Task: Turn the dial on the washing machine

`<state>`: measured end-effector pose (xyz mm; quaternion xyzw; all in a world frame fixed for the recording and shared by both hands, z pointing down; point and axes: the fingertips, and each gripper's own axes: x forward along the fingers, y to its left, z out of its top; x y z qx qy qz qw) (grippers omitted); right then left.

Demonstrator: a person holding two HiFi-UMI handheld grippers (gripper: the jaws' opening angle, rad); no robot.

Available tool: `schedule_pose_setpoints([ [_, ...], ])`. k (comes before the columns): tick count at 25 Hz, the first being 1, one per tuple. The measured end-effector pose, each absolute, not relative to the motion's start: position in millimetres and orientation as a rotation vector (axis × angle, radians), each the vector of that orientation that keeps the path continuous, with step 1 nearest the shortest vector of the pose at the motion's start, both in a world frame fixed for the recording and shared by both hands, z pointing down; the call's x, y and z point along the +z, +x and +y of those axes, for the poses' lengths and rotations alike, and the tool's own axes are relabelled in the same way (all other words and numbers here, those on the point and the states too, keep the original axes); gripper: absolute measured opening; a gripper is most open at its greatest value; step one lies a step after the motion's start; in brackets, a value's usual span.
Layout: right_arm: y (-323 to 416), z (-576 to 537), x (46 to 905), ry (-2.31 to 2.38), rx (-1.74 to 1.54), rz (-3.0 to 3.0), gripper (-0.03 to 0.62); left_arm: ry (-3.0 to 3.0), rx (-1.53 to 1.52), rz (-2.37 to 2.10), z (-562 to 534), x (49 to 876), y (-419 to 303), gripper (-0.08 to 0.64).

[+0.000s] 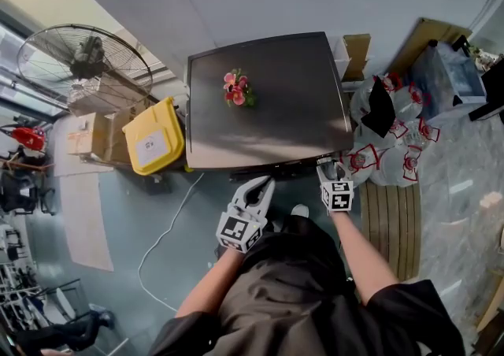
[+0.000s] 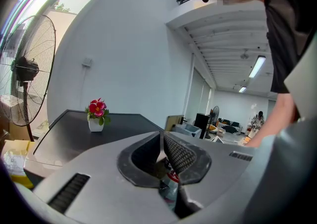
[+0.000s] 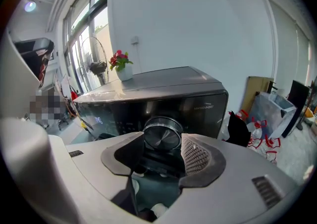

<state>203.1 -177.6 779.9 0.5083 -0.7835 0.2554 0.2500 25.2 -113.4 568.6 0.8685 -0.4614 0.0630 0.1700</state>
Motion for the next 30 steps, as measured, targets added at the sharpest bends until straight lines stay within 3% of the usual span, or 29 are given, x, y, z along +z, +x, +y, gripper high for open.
schedule_pose_setpoints([
  [8, 213.5, -181.1, 780.7, 1.463, 0.950, -2.165, 0.167, 2.478, 0.190, -1.305, -120.3, 570.6, 27.6, 0.021],
  [15, 211.5, -181.5, 776.9, 1.446, 0.904, -2.218, 0.167, 2.472, 0.198, -1.298, -118.8, 573.6, 29.0, 0.021],
  [22, 201.3, -176.7, 781.1, 1.383, 0.773, -2.200, 0.224, 2.468, 0.189, -1.301, -120.0, 573.2, 27.5, 0.021],
  [30, 200.2, -177.5, 786.3, 1.352, 0.691, -2.108, 0.224, 2.464, 0.208, -1.304, -122.7, 575.0, 29.2, 0.021],
])
